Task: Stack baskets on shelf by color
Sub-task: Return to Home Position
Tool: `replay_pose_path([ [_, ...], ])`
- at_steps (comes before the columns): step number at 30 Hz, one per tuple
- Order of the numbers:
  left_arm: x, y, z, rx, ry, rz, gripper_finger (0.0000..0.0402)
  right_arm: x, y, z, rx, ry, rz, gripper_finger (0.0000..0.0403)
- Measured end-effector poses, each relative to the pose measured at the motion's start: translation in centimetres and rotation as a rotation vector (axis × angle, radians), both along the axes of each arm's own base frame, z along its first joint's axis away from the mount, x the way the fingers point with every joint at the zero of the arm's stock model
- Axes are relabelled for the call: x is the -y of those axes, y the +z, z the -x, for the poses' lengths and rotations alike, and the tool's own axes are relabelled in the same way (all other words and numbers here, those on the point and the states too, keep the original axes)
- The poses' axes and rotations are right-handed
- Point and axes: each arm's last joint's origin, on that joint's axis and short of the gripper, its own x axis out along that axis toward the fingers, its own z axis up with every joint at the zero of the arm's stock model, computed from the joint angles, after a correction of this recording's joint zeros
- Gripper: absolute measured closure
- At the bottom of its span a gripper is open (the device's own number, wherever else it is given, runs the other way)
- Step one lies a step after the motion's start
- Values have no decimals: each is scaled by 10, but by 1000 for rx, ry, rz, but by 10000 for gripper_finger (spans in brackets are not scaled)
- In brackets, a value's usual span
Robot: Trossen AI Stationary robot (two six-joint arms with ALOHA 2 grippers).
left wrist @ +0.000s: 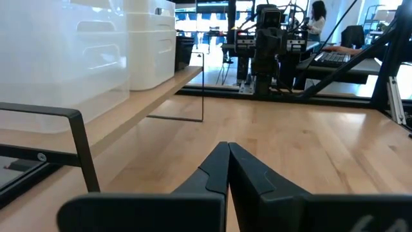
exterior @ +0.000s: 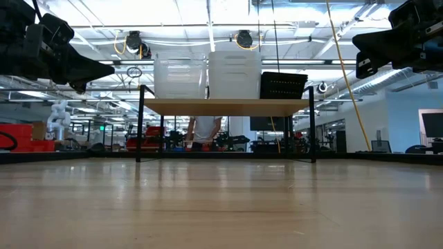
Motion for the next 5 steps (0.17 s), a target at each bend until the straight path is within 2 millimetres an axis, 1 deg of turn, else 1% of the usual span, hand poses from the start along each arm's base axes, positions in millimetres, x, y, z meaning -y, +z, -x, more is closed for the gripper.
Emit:
replay_pose_path([
  [5, 0, 0, 0, 0, 0, 0, 392, 0, 0, 0, 0, 0, 0, 392],
])
